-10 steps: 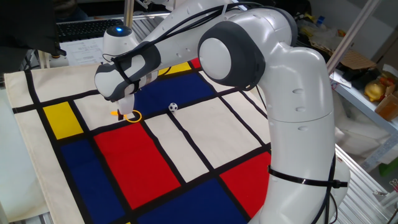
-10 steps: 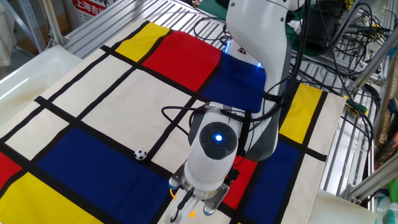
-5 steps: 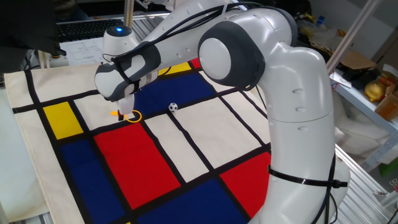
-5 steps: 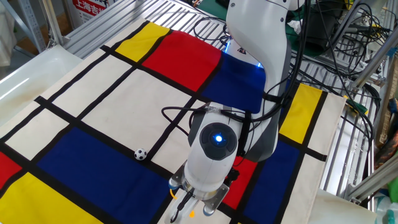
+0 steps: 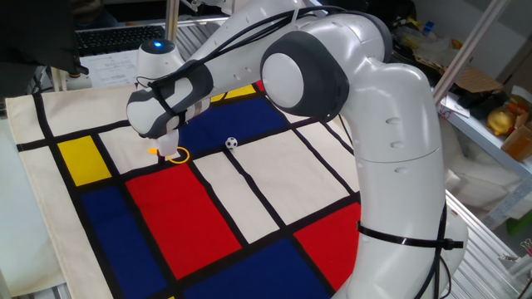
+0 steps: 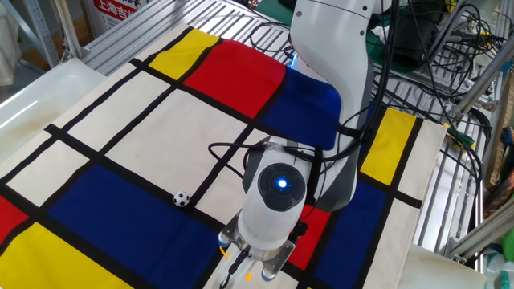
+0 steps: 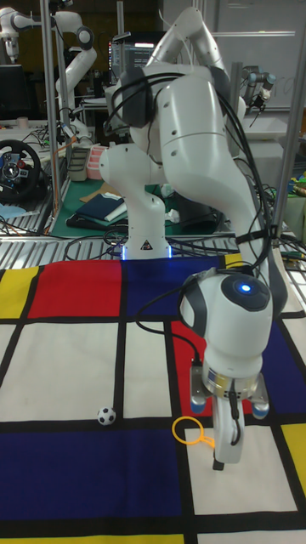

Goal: Attach the bubble ring to the ball

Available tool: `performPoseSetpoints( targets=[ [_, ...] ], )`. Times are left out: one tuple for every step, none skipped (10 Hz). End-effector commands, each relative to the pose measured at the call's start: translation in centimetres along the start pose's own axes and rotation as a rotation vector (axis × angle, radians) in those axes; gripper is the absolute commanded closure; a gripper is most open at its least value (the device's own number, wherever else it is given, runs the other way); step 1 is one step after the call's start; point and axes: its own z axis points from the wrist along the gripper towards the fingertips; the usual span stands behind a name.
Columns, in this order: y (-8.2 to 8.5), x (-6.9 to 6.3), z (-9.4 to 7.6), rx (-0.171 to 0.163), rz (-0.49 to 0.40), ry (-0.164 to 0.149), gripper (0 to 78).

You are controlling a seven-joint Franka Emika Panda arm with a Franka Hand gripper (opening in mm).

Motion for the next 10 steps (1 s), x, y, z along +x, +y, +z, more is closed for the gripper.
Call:
performPoseSetpoints(
  targets=[
    [0.1,0.02,0.03,-0.001,0.0,0.001,0.1],
    [0.1,0.02,0.17,0.001,-0.003,0.0,0.1],
    [0.09,0.02,0.24,0.003,-0.004,0.001,0.1],
    [0.08,0.02,0.43,0.004,-0.006,0.0,0.1],
    [0.07,0.02,0.48,0.01,-0.008,-0.002,0.1],
    [0.06,0.02,0.48,0.014,-0.009,0.0,0.1],
    [0.01,0.02,0.53,0.015,-0.011,0.0,0.1],
    [-0.04,0.02,0.56,0.015,-0.014,-0.002,0.1],
    [-0.05,0.02,0.57,0.016,-0.015,-0.002,0.1],
    [-0.07,0.02,0.57,0.017,-0.015,-0.003,0.1]
  ],
)
